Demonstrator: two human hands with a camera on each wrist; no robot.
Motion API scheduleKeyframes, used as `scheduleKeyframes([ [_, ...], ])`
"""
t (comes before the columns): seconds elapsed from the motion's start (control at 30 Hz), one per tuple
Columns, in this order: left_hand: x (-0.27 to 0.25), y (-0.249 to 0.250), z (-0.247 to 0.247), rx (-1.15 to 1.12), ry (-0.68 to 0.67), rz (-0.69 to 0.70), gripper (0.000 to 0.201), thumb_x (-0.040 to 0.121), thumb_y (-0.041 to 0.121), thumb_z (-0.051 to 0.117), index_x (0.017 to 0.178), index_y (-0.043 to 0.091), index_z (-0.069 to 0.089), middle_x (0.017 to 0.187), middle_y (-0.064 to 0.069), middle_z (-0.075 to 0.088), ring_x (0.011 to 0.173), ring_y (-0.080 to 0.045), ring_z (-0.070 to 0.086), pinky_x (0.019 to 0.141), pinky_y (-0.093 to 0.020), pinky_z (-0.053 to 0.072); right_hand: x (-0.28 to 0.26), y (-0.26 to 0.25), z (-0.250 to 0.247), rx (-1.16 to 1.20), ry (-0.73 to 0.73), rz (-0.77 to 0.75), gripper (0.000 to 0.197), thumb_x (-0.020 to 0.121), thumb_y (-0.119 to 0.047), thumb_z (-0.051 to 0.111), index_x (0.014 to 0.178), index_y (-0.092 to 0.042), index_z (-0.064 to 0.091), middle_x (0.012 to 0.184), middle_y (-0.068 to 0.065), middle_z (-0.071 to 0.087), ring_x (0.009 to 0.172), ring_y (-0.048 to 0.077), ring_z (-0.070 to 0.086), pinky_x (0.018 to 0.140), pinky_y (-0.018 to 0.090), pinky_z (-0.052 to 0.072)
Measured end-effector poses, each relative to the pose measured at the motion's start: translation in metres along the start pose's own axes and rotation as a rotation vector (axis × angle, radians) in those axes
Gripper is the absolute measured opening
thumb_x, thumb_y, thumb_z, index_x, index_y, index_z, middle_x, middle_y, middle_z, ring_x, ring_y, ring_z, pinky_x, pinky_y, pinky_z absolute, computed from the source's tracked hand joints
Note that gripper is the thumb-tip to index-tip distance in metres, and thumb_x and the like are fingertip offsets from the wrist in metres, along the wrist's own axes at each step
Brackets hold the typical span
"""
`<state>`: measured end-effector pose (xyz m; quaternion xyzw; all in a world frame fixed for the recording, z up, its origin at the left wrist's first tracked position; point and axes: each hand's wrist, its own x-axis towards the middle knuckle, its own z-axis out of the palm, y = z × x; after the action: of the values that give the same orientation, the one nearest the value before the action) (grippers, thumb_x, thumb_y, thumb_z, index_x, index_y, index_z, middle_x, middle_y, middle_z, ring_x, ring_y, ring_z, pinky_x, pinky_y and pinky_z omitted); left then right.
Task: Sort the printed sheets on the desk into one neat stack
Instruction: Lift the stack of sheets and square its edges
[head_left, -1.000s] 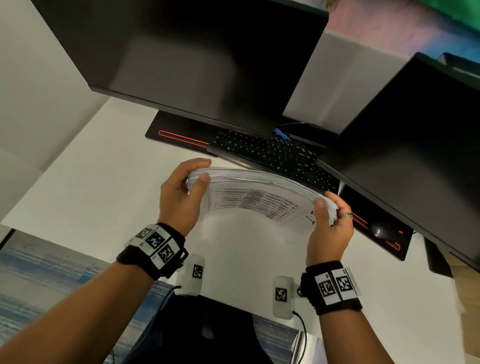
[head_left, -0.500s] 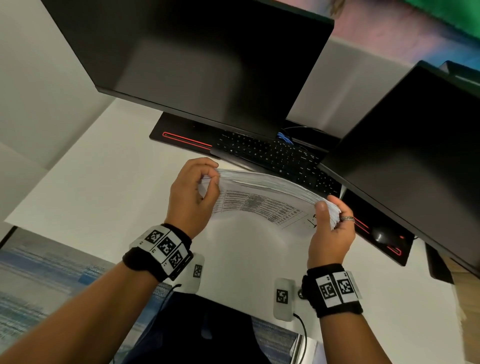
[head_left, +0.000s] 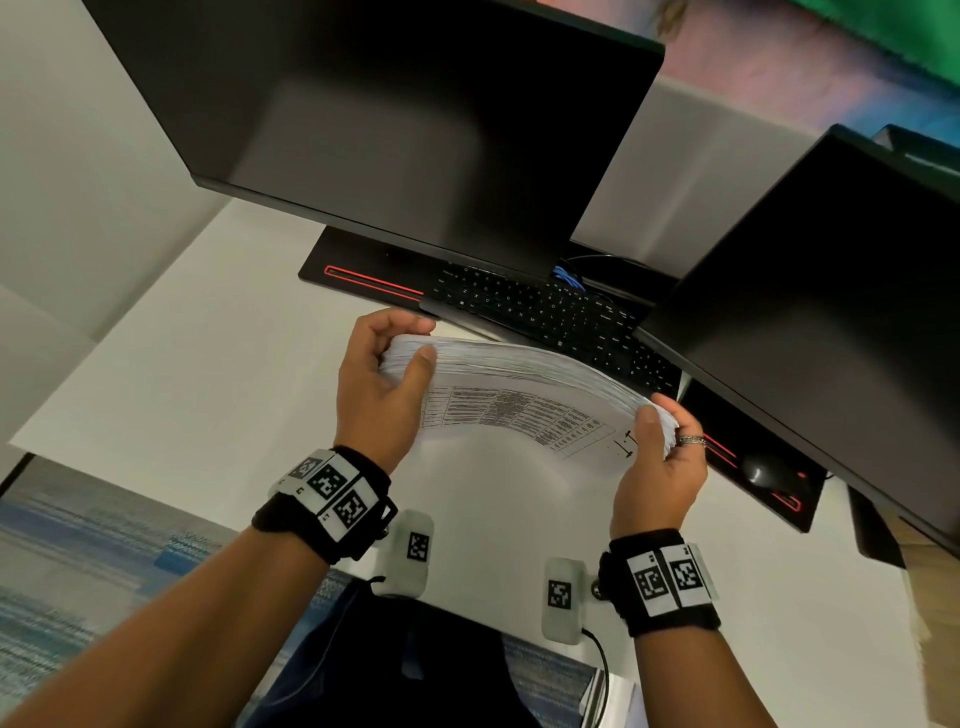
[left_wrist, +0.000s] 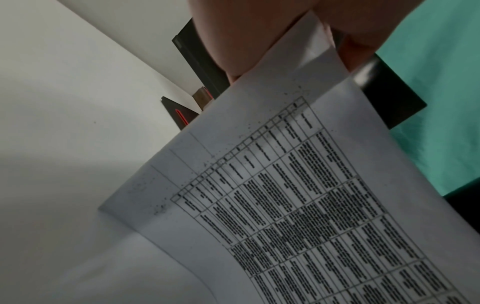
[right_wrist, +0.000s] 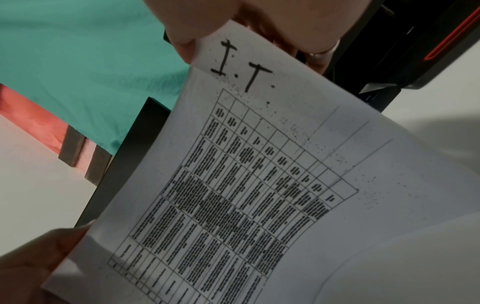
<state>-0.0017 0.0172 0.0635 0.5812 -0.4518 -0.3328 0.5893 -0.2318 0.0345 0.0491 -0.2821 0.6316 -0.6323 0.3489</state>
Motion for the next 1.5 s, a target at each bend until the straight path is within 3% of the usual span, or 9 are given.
scheduleKeyframes([
  [0.17,0.001,-0.005,-0.002,-0.077,-0.002,-0.067,0.026,0.092,0.003,0.058,0.112,0.019,0.058,0.119,-0.003,0.070,0.112,-0.018,0.065,0.096,-0.037,0.053,-0.001,-0.002,0.000,0.002,0.019,0.003,0.014,0.099,-0.010,0.056,0.111,-0.014,0.062,0.097,-0.004,0.063,0.076,-0.014,0.063,0.065,0.004,0.048],
  [0.33,0.002,-0.005,-0.004,-0.108,-0.019,-0.101,0.028,0.095,-0.001,0.055,0.121,0.009,0.059,0.123,-0.002,0.070,0.115,-0.013,0.064,0.093,-0.025,0.052,-0.001,-0.005,0.001,-0.028,0.051,-0.005,0.014,0.097,-0.013,0.058,0.103,-0.024,0.066,0.088,-0.008,0.060,0.071,-0.009,0.058,0.069,0.006,0.046],
  [0.57,0.016,-0.004,-0.001,-0.002,0.009,-0.190,0.016,0.094,0.017,0.060,0.091,0.016,0.075,0.091,0.000,0.076,0.085,-0.011,0.068,0.075,-0.026,0.052,0.002,-0.012,0.002,-0.004,0.085,-0.055,0.016,0.098,-0.005,0.054,0.111,-0.004,0.065,0.067,-0.016,0.054,0.051,-0.012,0.050,0.056,0.003,0.044],
  [0.73,0.022,0.001,-0.002,-0.042,-0.010,-0.239,0.020,0.093,0.009,0.057,0.086,0.014,0.075,0.093,-0.008,0.076,0.084,-0.012,0.067,0.073,-0.027,0.052,0.005,-0.014,0.001,-0.041,0.088,-0.064,0.013,0.097,-0.010,0.058,0.098,-0.016,0.069,0.079,-0.015,0.064,0.070,-0.010,0.060,0.073,0.011,0.050],
  [0.9,0.025,-0.002,-0.003,0.028,-0.041,-0.234,0.013,0.092,0.021,0.064,0.084,0.018,0.074,0.089,-0.004,0.075,0.084,-0.015,0.067,0.076,-0.032,0.055,0.011,-0.013,0.001,-0.056,0.074,-0.031,0.010,0.095,-0.017,0.063,0.089,-0.016,0.071,0.056,-0.008,0.041,0.043,0.004,0.031,0.041,0.017,0.032],
  [1.03,0.024,0.000,-0.004,0.111,-0.040,-0.192,0.011,0.092,0.019,0.066,0.083,0.015,0.071,0.083,0.000,0.074,0.078,-0.012,0.067,0.071,-0.030,0.056,0.014,-0.013,0.001,-0.069,0.099,-0.015,0.014,0.096,-0.014,0.060,0.097,-0.004,0.071,0.046,-0.014,0.038,0.038,0.002,0.027,0.038,0.015,0.028],
  [1.2,0.022,0.001,-0.004,0.066,-0.053,-0.193,0.020,0.094,0.005,0.054,0.087,0.015,0.071,0.092,-0.001,0.076,0.092,-0.021,0.069,0.081,-0.035,0.057,0.013,-0.012,0.002,-0.065,0.100,0.000,0.019,0.097,-0.013,0.058,0.086,-0.021,0.071,0.042,-0.015,0.035,0.037,0.001,0.026,0.037,0.017,0.026],
  [1.37,0.020,0.000,-0.004,0.015,-0.069,-0.162,0.016,0.094,0.008,0.057,0.089,0.015,0.071,0.096,-0.001,0.076,0.093,-0.022,0.069,0.081,-0.033,0.057,0.012,-0.015,0.003,-0.039,0.066,-0.026,0.020,0.098,-0.010,0.056,0.085,-0.019,0.069,0.049,-0.019,0.053,0.045,-0.005,0.047,0.049,0.008,0.041],
  [1.5,0.023,-0.003,-0.003,0.008,-0.057,-0.194,0.018,0.094,0.008,0.056,0.089,0.013,0.073,0.094,-0.003,0.076,0.092,-0.022,0.069,0.080,-0.034,0.055,0.010,-0.011,0.002,-0.026,0.025,-0.037,0.017,0.098,-0.013,0.056,0.092,-0.020,0.069,0.087,-0.012,0.069,0.085,-0.005,0.064,0.080,0.013,0.049],
])
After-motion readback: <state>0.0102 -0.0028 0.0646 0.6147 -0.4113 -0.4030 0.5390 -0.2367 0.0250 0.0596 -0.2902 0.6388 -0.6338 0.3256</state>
